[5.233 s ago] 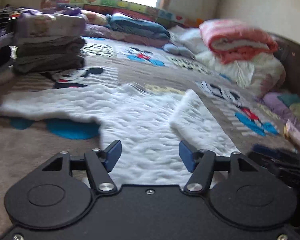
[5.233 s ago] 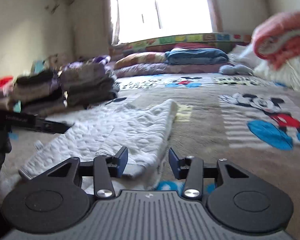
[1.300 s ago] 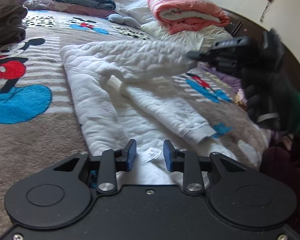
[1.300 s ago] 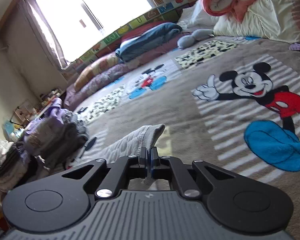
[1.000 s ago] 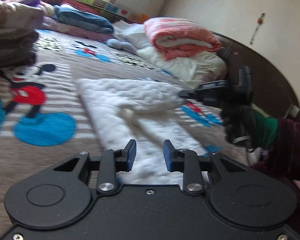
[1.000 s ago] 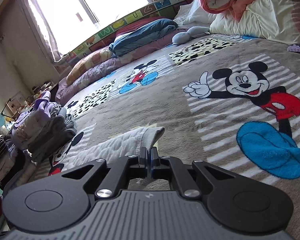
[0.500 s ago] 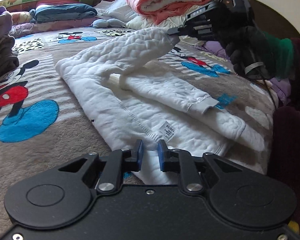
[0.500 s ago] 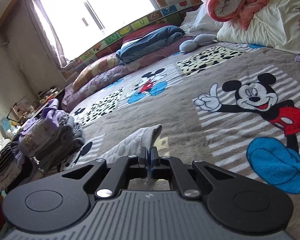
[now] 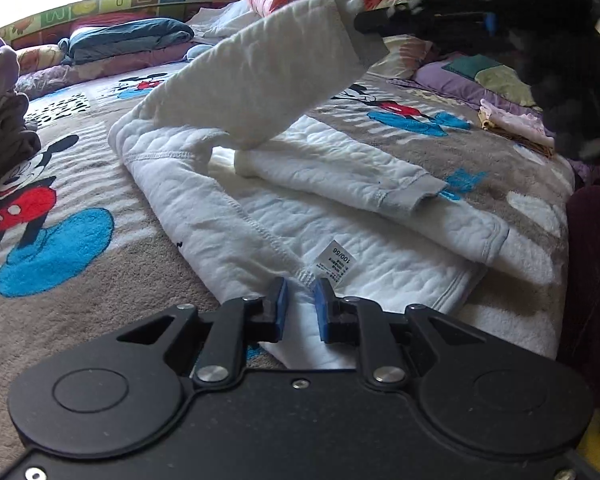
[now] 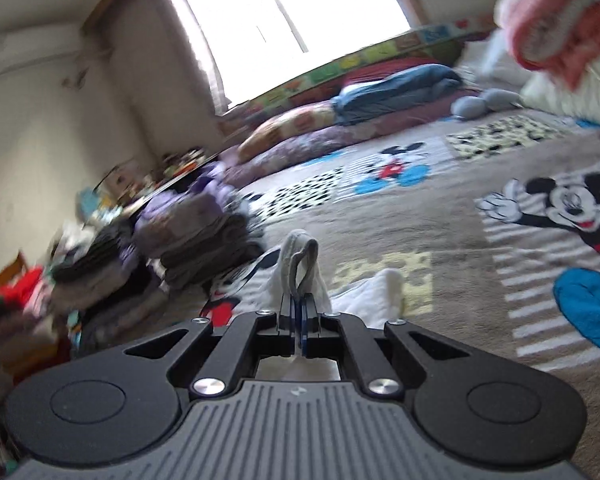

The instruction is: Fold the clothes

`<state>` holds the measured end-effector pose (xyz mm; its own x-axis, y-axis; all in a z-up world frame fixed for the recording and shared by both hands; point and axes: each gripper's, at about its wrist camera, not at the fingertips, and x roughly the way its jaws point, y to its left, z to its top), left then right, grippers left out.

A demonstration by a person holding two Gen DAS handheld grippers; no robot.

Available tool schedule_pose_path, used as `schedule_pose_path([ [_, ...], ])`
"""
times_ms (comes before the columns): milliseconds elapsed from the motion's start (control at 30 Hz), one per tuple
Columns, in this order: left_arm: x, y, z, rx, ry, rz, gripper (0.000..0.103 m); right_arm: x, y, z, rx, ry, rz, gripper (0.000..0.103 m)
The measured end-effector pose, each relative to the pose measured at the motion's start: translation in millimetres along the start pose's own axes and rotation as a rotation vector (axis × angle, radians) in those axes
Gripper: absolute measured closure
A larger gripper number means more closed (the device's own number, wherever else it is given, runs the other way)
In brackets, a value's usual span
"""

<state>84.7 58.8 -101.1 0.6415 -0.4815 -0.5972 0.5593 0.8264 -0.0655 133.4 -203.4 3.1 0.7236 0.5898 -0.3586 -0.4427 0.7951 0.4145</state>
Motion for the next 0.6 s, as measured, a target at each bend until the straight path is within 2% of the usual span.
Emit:
schedule_pose_path([
  [200,-1,2,1,-0.022,0.004,-0.005,0.089,0,56,-39,-0.299,0.105,0.012,0.098],
  [367,-2,2,2,-0.030,0.005,-0.006,0.089,17,87,-69,-0.527,0.187,-0.040,0.098],
  [600,-5,4,5,-0.052,-0.003,-0.029,0.089,49,110,-93,-0.678,0.294,-0.043,0.098],
])
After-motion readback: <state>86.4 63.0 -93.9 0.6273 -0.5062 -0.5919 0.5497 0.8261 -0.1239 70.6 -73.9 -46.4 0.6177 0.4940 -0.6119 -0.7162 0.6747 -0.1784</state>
